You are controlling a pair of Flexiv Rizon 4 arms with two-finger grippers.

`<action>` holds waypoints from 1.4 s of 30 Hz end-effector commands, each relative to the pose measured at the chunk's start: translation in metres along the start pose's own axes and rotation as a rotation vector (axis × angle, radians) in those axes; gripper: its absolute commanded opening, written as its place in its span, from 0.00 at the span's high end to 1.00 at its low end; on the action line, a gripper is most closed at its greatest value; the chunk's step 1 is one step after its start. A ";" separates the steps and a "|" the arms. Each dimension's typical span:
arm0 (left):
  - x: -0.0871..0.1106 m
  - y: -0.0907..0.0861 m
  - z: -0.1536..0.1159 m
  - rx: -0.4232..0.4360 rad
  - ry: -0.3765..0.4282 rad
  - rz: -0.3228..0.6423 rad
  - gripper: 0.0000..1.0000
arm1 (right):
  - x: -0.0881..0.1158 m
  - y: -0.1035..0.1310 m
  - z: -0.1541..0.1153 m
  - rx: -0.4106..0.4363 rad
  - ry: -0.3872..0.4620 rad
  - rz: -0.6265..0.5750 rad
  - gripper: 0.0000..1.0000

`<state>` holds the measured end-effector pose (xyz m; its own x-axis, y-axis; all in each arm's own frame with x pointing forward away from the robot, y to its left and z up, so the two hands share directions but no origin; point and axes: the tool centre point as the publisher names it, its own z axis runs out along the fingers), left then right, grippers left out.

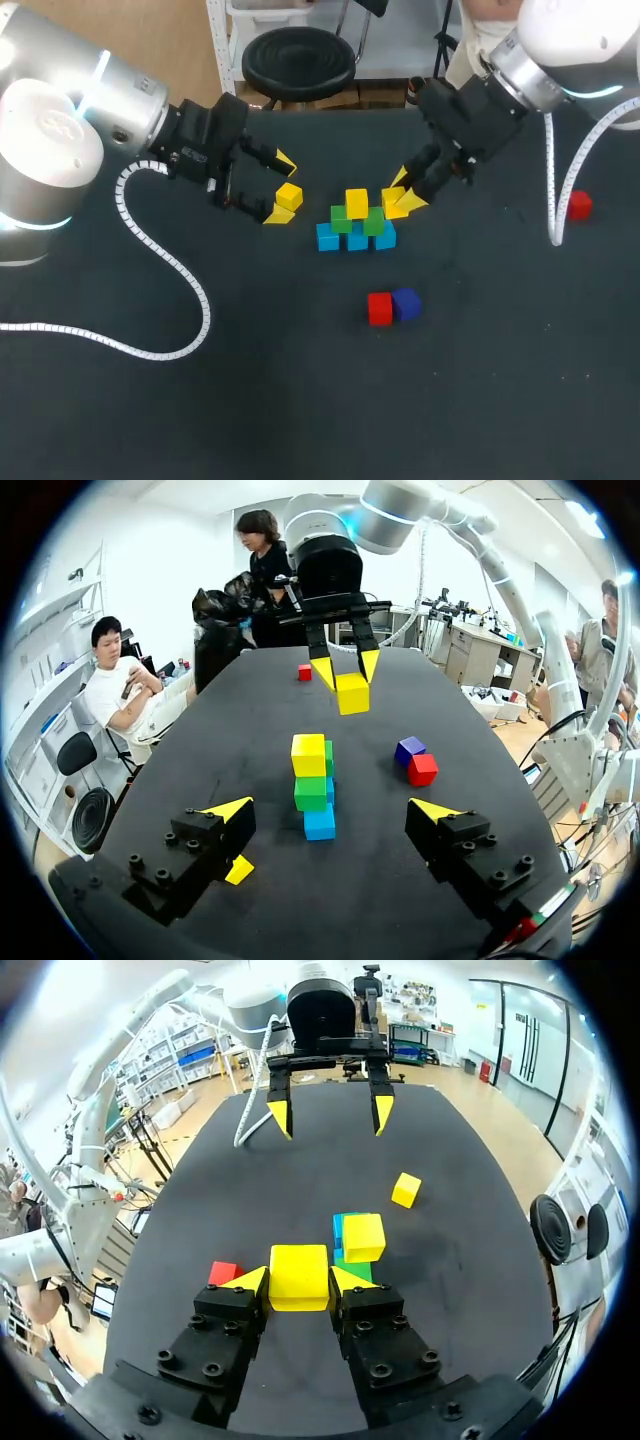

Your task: Place the blue cubes, place green cubes on the blue cubes, place the yellow cubes on the green cubes, then place the red cubes on the yellow cubes, and place purple cube on the red cubes.

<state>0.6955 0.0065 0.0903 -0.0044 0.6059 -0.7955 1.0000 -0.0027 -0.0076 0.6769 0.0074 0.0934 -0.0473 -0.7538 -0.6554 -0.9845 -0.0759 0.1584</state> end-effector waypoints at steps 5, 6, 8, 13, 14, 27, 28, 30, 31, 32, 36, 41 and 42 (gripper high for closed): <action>0.001 0.000 0.000 0.000 -0.003 0.003 0.00 | 0.000 0.000 0.000 -0.001 0.000 0.000 1.00; 0.001 0.000 0.000 0.000 -0.003 0.003 0.00 | 0.000 0.000 0.000 -0.001 0.000 0.000 1.00; 0.001 0.000 0.000 0.000 -0.003 0.003 0.00 | 0.000 0.000 0.000 -0.001 0.000 0.000 1.00; 0.001 0.000 0.000 0.000 -0.003 0.003 0.00 | -0.001 0.005 0.000 0.009 -0.015 0.009 1.00; 0.001 0.000 0.000 0.000 -0.003 0.003 0.00 | -0.002 0.006 0.000 0.012 -0.017 0.010 1.00; 0.001 0.000 0.000 0.000 -0.003 0.003 0.00 | 0.007 0.007 0.010 0.026 -0.059 0.011 1.00; 0.001 0.000 0.000 0.000 -0.003 0.003 0.00 | 0.007 0.007 0.011 0.025 -0.061 0.010 1.00; 0.001 0.000 0.000 0.000 -0.003 0.003 0.00 | 0.007 0.007 0.013 0.023 -0.064 0.009 1.00; 0.001 0.000 0.000 0.000 -0.003 0.003 0.00 | 0.007 0.007 0.014 0.022 -0.065 0.008 1.00; 0.001 0.000 0.000 0.000 -0.003 0.003 0.00 | 0.007 0.007 0.014 0.023 -0.067 0.003 1.00; 0.001 0.000 0.000 0.000 -0.003 0.003 0.00 | 0.005 0.006 0.015 0.027 -0.065 -0.005 1.00; 0.001 0.000 0.000 0.000 -0.003 0.003 0.00 | 0.004 0.004 0.016 0.028 -0.062 -0.004 1.00; 0.001 0.000 0.000 0.000 -0.003 0.003 0.00 | 0.004 0.003 0.016 0.029 -0.061 -0.003 1.00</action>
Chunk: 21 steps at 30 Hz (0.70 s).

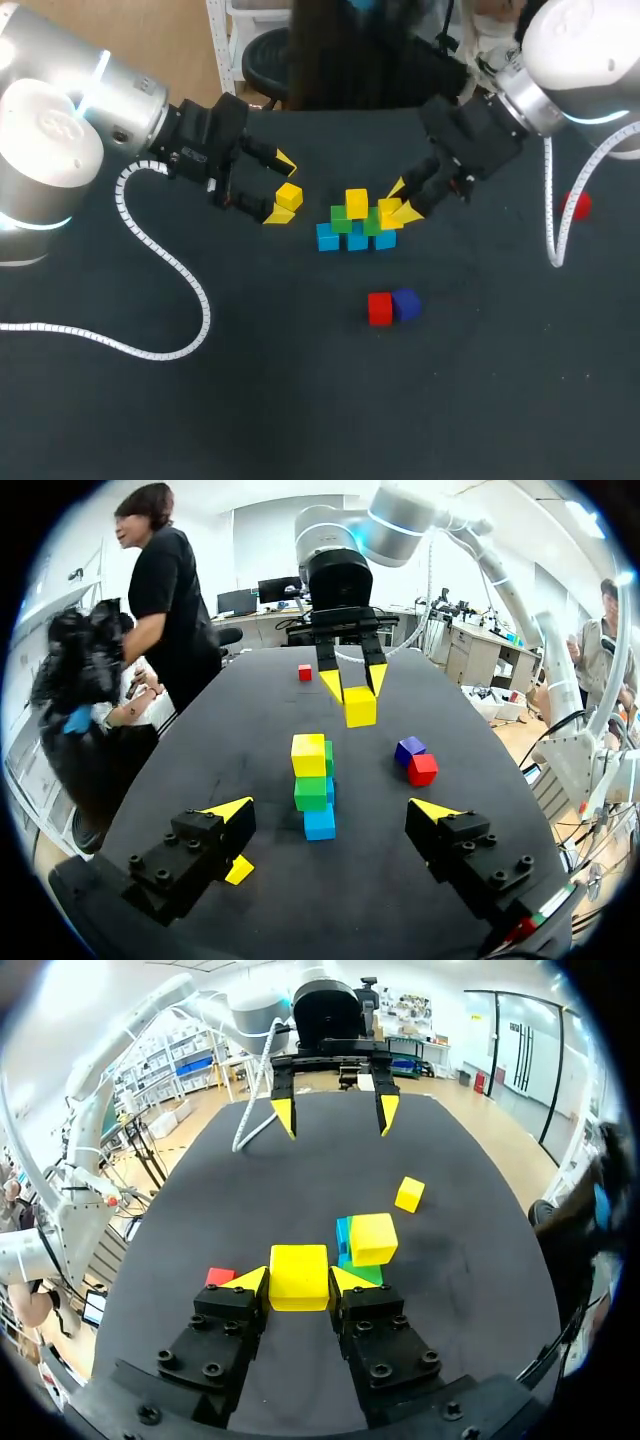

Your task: Place the blue cubes, place green cubes on the blue cubes, place the yellow cubes on the green cubes, then place the red cubes on the yellow cubes, and place purple cube on the red cubes.

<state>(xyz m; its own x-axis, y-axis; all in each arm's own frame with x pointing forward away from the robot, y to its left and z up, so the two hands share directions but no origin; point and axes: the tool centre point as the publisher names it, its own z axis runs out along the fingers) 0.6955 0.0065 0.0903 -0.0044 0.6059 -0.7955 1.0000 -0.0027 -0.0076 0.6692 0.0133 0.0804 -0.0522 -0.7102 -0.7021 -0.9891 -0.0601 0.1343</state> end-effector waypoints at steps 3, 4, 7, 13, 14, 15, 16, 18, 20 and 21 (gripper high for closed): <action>0.001 0.000 0.000 0.000 -0.003 0.003 0.00 | 0.001 -0.005 0.002 0.002 0.001 0.005 1.00; 0.001 0.000 0.000 0.000 -0.003 0.003 0.00 | 0.002 -0.006 0.003 0.004 0.000 0.006 1.00; 0.001 0.000 0.000 0.000 -0.003 0.003 0.00 | 0.004 -0.009 0.004 0.003 -0.006 0.008 1.00; 0.001 0.000 0.000 0.000 -0.003 0.003 0.00 | 0.001 -0.013 0.005 -0.002 -0.005 0.006 1.00; 0.001 0.000 0.000 0.000 -0.003 0.003 0.00 | 0.001 -0.014 0.006 -0.003 -0.004 0.007 1.00; 0.001 0.000 0.000 0.000 -0.003 0.003 0.00 | 0.002 -0.015 0.006 -0.004 -0.003 0.008 1.00; 0.001 0.000 0.000 0.000 -0.003 0.003 0.00 | 0.002 -0.015 0.007 -0.005 -0.003 0.009 1.00; 0.001 0.000 0.000 0.000 -0.003 0.003 0.00 | 0.003 -0.016 0.008 -0.005 -0.003 0.013 1.00; 0.001 0.000 0.000 0.000 -0.003 0.003 0.00 | 0.004 -0.017 0.008 -0.006 -0.002 0.016 1.00; 0.001 0.000 0.000 0.000 -0.003 0.003 0.00 | 0.004 -0.017 0.009 -0.006 -0.002 0.017 1.00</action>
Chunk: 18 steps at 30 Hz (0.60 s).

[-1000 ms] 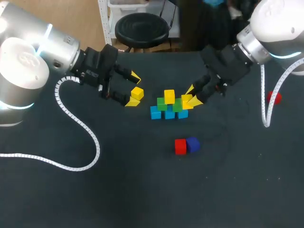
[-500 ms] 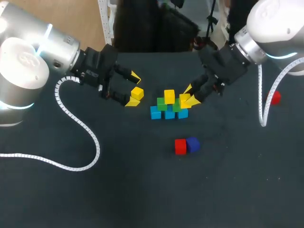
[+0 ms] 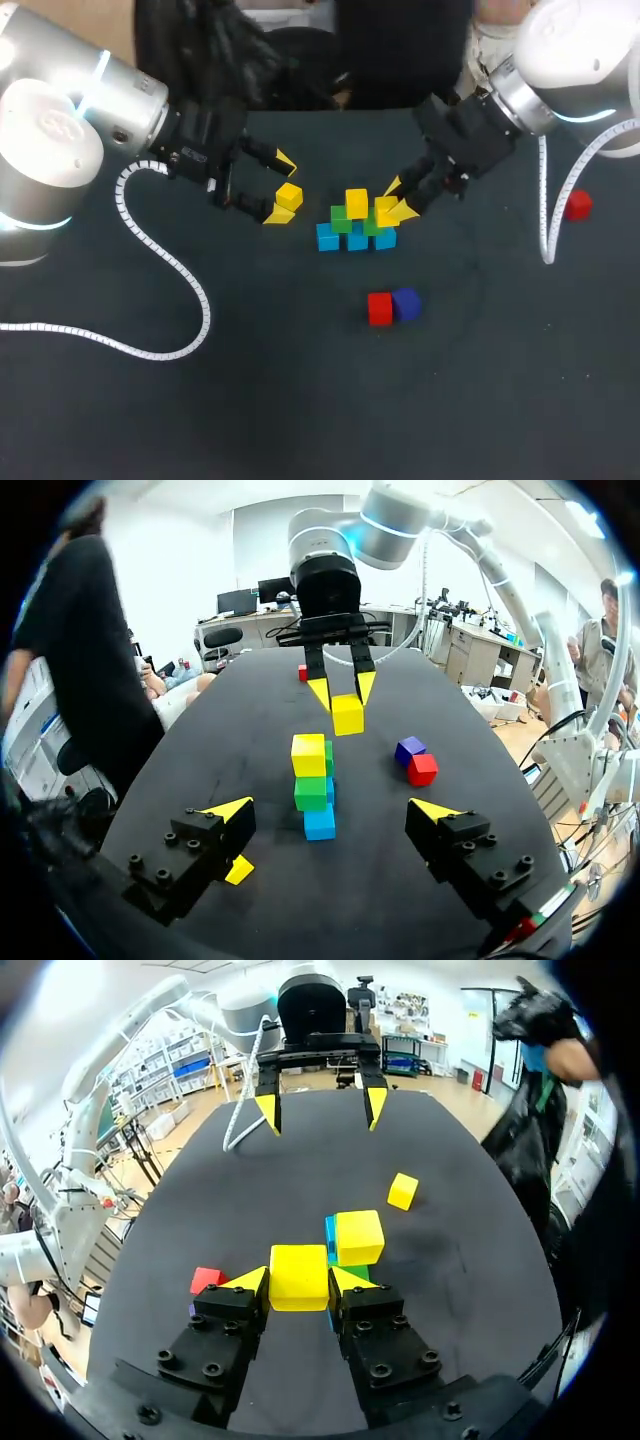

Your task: Place the blue cubes, place green cubes on the blue cubes, place the yellow cubes on the green cubes, then place the red cubes on the yellow cubes, and place purple cube on the red cubes.

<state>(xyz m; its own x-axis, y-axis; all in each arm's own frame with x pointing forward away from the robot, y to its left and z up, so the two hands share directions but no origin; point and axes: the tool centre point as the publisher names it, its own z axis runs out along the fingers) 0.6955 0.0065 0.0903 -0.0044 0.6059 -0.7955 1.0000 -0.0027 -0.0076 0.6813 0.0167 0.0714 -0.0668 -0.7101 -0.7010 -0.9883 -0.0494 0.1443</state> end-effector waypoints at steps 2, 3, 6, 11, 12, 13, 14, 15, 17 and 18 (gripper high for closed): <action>0.001 0.000 0.000 0.000 -0.003 0.003 0.00 | 0.000 -0.004 0.002 -0.008 0.001 0.006 1.00; 0.001 0.000 0.000 0.000 -0.003 0.003 0.00 | 0.000 -0.004 0.003 -0.009 0.003 0.007 1.00; 0.001 0.000 0.000 0.000 -0.003 0.003 0.00 | 0.000 -0.005 0.004 -0.011 0.008 0.007 1.00; 0.001 0.000 0.000 0.000 -0.003 0.003 0.00 | 0.000 -0.007 0.004 -0.010 0.015 0.007 1.00; 0.001 0.000 0.000 0.000 -0.003 0.003 0.00 | 0.000 -0.008 0.003 -0.010 0.016 0.008 1.00; 0.001 0.000 0.000 0.000 -0.003 0.003 0.00 | 0.000 -0.009 0.003 -0.010 0.016 0.007 1.00; 0.001 0.000 0.000 0.000 -0.003 0.003 0.00 | 0.001 -0.010 0.003 -0.009 0.016 0.006 1.00; 0.001 0.000 0.000 0.000 -0.003 0.003 0.00 | 0.001 -0.011 0.003 -0.010 0.014 0.005 1.00; 0.001 0.000 0.000 0.000 -0.003 0.003 0.00 | 0.002 -0.013 0.003 -0.012 0.006 -0.001 1.00; 0.001 0.000 0.000 0.000 -0.003 0.003 0.00 | 0.002 -0.014 0.003 -0.013 0.005 -0.002 1.00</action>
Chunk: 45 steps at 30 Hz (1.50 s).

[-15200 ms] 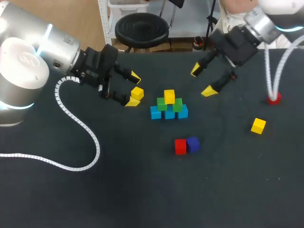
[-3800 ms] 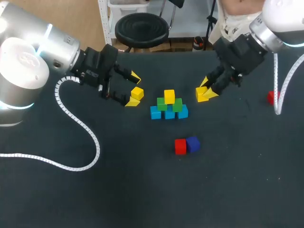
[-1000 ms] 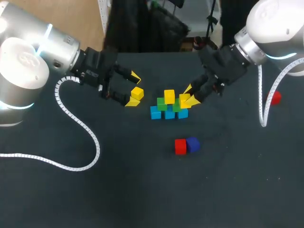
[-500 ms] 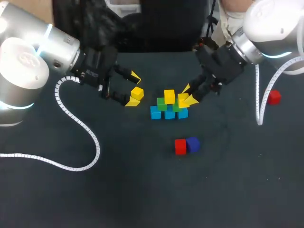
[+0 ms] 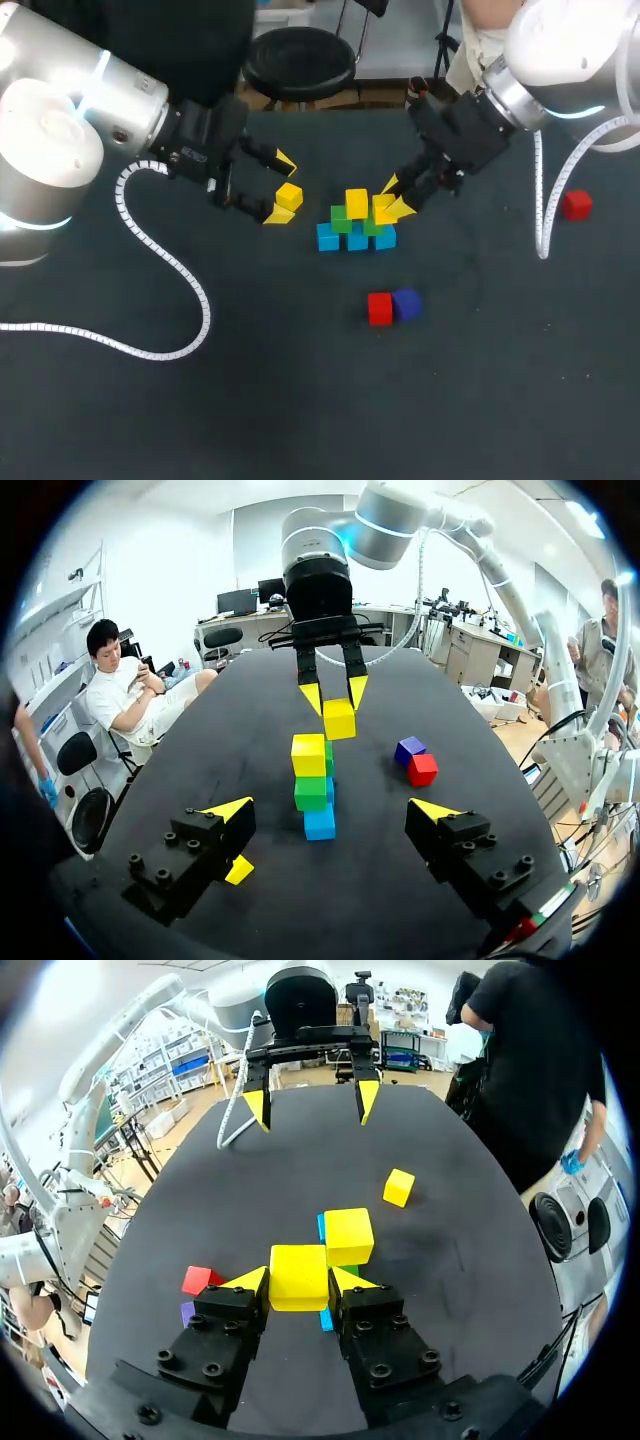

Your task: Place the blue cubes, place green cubes on the blue cubes, place the yellow cubes on the green cubes, then place the red cubes on the yellow cubes, and place purple cube on the red cubes.

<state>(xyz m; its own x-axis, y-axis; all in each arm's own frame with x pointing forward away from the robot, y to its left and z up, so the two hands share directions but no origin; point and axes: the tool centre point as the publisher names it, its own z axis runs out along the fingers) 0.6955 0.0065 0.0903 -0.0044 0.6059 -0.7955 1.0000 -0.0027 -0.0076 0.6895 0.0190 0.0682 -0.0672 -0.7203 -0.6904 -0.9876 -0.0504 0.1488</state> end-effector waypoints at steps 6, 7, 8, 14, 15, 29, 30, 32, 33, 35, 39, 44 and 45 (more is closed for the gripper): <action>0.001 0.000 0.000 0.000 -0.003 0.003 0.00 | 0.004 -0.009 0.002 -0.016 -0.018 -0.012 1.00; 0.001 0.000 0.000 0.000 -0.003 0.003 0.00 | 0.004 -0.010 0.002 -0.016 -0.019 -0.012 1.00; 0.001 0.000 0.000 0.000 -0.003 0.003 0.00 | 0.004 -0.011 0.003 -0.017 -0.021 -0.013 1.00; 0.001 0.000 0.000 0.000 -0.003 0.003 0.00 | 0.005 -0.013 0.004 -0.018 -0.022 -0.014 1.00; 0.001 0.000 0.000 0.000 -0.003 0.003 0.00 | 0.005 -0.014 0.004 -0.019 -0.022 -0.014 1.00; 0.001 0.000 0.000 0.000 -0.003 0.003 0.00 | 0.008 -0.018 0.008 -0.024 -0.024 -0.004 1.00; 0.001 0.000 0.000 0.000 -0.003 0.003 0.00 | 0.008 -0.018 0.008 -0.023 -0.024 -0.004 1.00; 0.001 0.000 0.000 0.000 -0.003 0.003 0.00 | 0.008 -0.019 0.008 -0.023 -0.024 -0.005 1.00; 0.001 0.000 0.000 0.000 -0.003 0.003 0.00 | 0.008 -0.020 0.008 -0.023 -0.024 -0.005 1.00; 0.001 0.000 0.000 0.000 -0.003 0.003 0.00 | 0.007 -0.021 0.008 -0.022 -0.024 -0.007 1.00; 0.001 0.000 0.000 0.000 -0.003 0.003 0.00 | 0.007 -0.024 0.008 -0.022 -0.023 -0.010 1.00; 0.001 0.000 0.000 0.000 -0.003 0.003 0.00 | 0.006 -0.027 0.009 -0.025 -0.023 -0.012 1.00; 0.001 0.000 0.000 0.000 -0.003 0.003 0.00 | 0.006 -0.028 0.010 -0.026 -0.023 -0.012 1.00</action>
<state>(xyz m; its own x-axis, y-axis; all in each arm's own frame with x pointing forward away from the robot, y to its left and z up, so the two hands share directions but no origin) 0.6955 0.0065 0.0903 -0.0044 0.6059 -0.7955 1.0000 -0.0027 -0.0076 0.7108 0.0215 0.0543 -0.0593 -0.7051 -0.7066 -0.9858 -0.0703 0.1528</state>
